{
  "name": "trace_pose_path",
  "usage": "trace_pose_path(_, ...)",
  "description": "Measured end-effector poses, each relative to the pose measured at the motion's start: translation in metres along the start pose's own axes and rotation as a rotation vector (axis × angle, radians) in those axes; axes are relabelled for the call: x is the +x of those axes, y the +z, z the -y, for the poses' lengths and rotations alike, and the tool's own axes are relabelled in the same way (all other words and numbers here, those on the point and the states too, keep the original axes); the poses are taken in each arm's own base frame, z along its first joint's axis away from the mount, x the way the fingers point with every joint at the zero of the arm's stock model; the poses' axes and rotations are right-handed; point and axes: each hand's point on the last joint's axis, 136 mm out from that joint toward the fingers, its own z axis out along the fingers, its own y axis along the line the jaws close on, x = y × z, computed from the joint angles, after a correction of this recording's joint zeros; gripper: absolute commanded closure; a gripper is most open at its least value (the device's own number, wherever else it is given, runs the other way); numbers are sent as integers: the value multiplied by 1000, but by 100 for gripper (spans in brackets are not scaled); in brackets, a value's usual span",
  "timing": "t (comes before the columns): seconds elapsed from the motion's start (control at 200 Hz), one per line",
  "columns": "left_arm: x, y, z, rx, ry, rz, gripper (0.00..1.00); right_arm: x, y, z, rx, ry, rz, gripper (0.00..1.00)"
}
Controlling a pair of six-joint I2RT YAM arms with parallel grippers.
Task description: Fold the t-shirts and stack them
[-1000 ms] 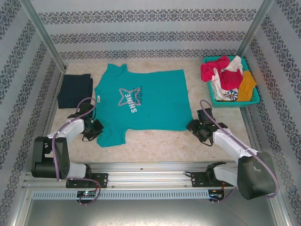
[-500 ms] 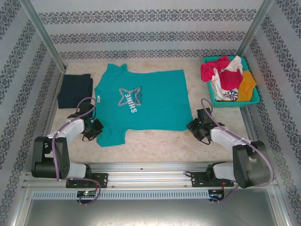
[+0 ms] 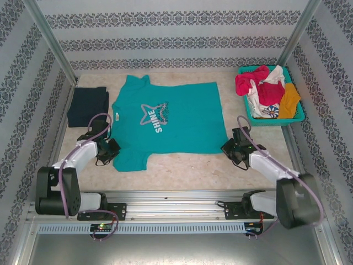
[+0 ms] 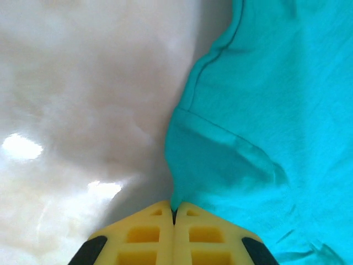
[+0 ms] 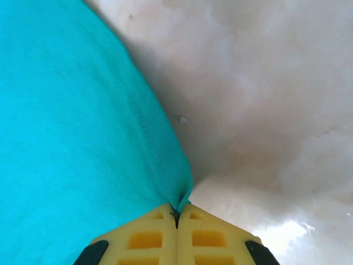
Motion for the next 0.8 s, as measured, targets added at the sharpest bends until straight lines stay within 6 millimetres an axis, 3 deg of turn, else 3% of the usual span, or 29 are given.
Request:
trace_pose_path(0.21, 5, -33, -1, 16, 3, 29, 100, 2, -45, 10, -23, -28, 63, 100)
trace_pose_path(0.395, -2, -64, 13, 46, 9, 51, 100, 8, -61, 23, 31, -71, 50, 100)
trace_pose_path(0.605, -32, -86, 42, 75, 38, 87, 100, -15, -66, -6, 56, -149, 63, 100)
trace_pose_path(0.799, -55, -76, 59, 42, 66, 73, 100, -40, -55, -32, 71, -209, 63, 100)
